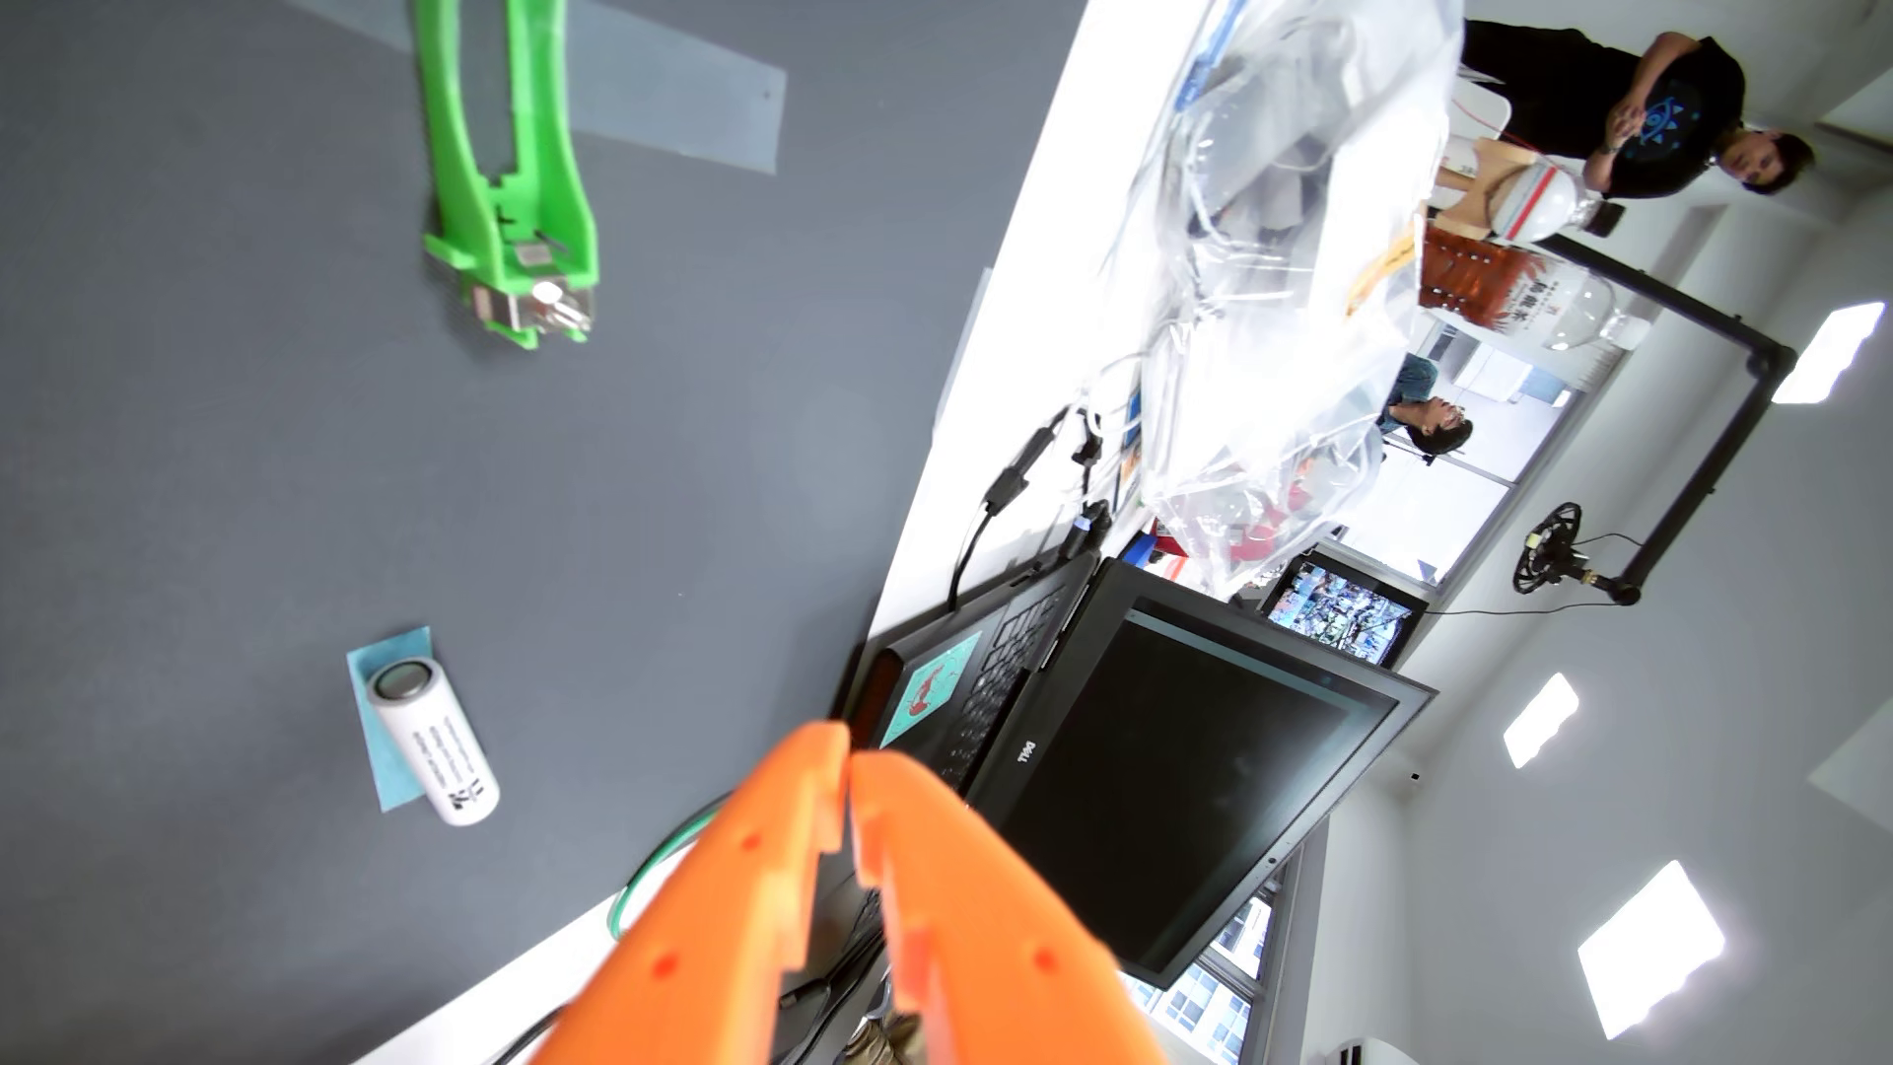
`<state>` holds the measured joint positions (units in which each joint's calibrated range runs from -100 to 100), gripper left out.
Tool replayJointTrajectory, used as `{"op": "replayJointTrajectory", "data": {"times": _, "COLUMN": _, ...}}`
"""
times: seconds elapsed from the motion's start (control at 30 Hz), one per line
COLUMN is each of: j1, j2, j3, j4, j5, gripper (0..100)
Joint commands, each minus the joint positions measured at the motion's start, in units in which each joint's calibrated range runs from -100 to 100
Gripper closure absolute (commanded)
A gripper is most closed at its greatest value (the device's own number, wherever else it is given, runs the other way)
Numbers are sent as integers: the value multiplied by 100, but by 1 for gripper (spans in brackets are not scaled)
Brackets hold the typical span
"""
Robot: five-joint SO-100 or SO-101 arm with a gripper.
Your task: Insert Battery
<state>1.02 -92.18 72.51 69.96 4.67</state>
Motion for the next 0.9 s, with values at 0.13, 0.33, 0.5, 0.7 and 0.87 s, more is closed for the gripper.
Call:
{"op": "replayJointTrajectory", "data": {"times": 0.13, "j1": 323, "j2": 2294, "j3": -1763, "j4": 295, "j5": -4, "gripper": 99}}
{"op": "replayJointTrajectory", "data": {"times": 0.33, "j1": 1421, "j2": 4237, "j3": -3303, "j4": 930, "j5": 295, "gripper": 99}}
{"op": "replayJointTrajectory", "data": {"times": 0.5, "j1": 2117, "j2": 5412, "j3": -4005, "j4": 1319, "j5": 753, "gripper": 98}}
{"op": "replayJointTrajectory", "data": {"times": 0.7, "j1": 2188, "j2": 6438, "j3": -4005, "j4": 1209, "j5": 1319, "gripper": 98}}
{"op": "replayJointTrajectory", "data": {"times": 0.87, "j1": 2483, "j2": 7071, "j3": -3906, "j4": 642, "j5": 1649, "gripper": 98}}
